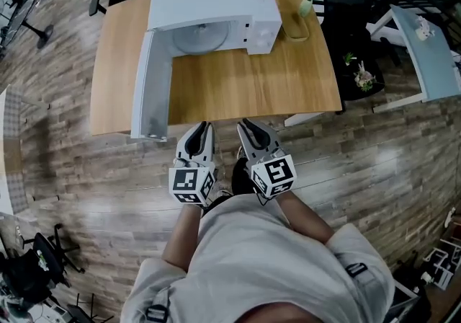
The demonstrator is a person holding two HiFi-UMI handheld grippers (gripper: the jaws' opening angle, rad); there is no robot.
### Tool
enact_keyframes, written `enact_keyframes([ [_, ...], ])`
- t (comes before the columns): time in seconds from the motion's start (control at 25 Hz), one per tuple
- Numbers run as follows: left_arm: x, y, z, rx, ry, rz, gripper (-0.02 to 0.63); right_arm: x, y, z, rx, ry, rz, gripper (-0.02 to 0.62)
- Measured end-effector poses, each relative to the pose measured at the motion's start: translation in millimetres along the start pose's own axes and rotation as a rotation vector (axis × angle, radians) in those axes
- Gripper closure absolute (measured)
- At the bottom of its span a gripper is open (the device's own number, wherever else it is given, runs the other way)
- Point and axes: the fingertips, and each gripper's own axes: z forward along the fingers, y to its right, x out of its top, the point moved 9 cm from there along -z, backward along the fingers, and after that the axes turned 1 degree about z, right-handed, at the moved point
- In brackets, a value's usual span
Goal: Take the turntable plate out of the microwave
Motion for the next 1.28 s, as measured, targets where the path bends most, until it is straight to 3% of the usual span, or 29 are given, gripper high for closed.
enact_keyframes([
  [0.28,15,-14,74,-0.011,-0.041,-0.037,0.548,7,62,49,-0.017,-0.020,-0.003,0.537],
  [0.52,7,-26,117,0.036,-0.086,-0.037,0.549,3,101,77,-0.005,-0.054,0.029,0.537],
  [0.92,-23,-77,158,0.097,-0.157,-0.169,0.548,-24,122,136,0.008,-0.157,0.154,0.537],
  [1.28,-45,-124,207,0.084,-0.217,-0.264,0.548,-43,132,198,-0.026,-0.241,0.265,0.535],
])
